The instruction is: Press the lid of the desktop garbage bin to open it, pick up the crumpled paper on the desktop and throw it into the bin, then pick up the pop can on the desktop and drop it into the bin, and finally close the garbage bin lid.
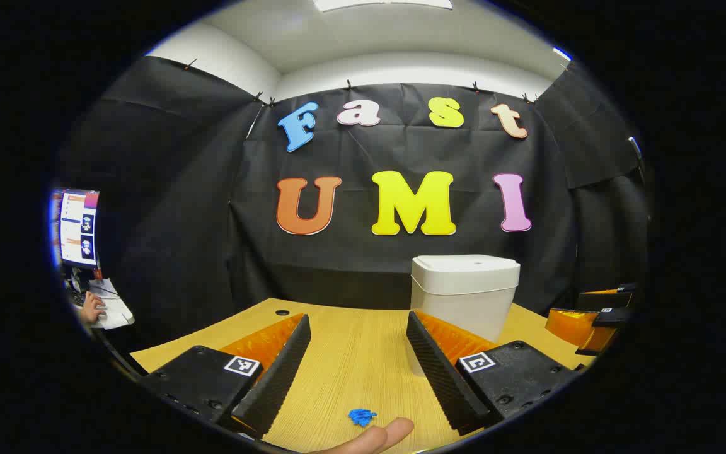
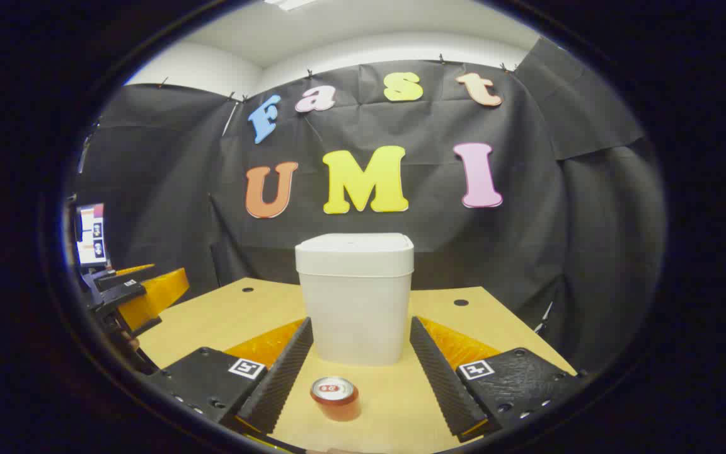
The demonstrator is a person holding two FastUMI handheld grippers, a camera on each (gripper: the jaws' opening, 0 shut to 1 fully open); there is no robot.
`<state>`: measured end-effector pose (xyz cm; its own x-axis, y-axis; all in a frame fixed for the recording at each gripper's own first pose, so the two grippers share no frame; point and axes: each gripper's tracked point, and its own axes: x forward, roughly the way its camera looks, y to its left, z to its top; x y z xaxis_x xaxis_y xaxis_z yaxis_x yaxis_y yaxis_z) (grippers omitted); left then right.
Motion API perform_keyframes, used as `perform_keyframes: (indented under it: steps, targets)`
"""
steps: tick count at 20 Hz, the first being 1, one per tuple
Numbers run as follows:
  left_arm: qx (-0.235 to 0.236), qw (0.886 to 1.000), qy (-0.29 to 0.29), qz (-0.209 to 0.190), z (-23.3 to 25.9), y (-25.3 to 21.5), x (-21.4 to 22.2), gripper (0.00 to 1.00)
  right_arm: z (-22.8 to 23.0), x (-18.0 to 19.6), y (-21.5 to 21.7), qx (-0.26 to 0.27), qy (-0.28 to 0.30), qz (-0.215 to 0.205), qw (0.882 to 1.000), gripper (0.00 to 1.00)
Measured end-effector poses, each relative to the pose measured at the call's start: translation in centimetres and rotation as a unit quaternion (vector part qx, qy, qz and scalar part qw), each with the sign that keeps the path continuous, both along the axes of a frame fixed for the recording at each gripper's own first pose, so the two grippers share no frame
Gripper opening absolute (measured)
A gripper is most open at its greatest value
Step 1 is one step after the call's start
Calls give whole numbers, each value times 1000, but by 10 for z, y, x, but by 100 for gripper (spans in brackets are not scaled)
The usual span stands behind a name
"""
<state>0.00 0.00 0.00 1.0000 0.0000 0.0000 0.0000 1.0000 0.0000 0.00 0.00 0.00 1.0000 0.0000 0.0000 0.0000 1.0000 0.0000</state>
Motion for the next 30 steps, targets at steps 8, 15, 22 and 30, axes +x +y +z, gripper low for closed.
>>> perform_keyframes:
  steps: [8, 15, 22, 30]
  targets:
    - [-3, 1000, -9, 10, 2, 12, 1, 98, 2, -6, -2, 3, -11, -1, 1000, 95]
    - [-5, 1000, -10, -14, 1, 3, 1, 98, -6, -7, -11, 6, -2, -9, 1000, 95]
    - [-5, 1000, 2, -18, -7, -2, 4, 98, -1, -5, -19, 25, -12, -11, 1000, 95]
    - [7, 999, 11, -29, -13, -11, 8, 98, 1, 13, -13, 11, -4, -5, 1000, 70]
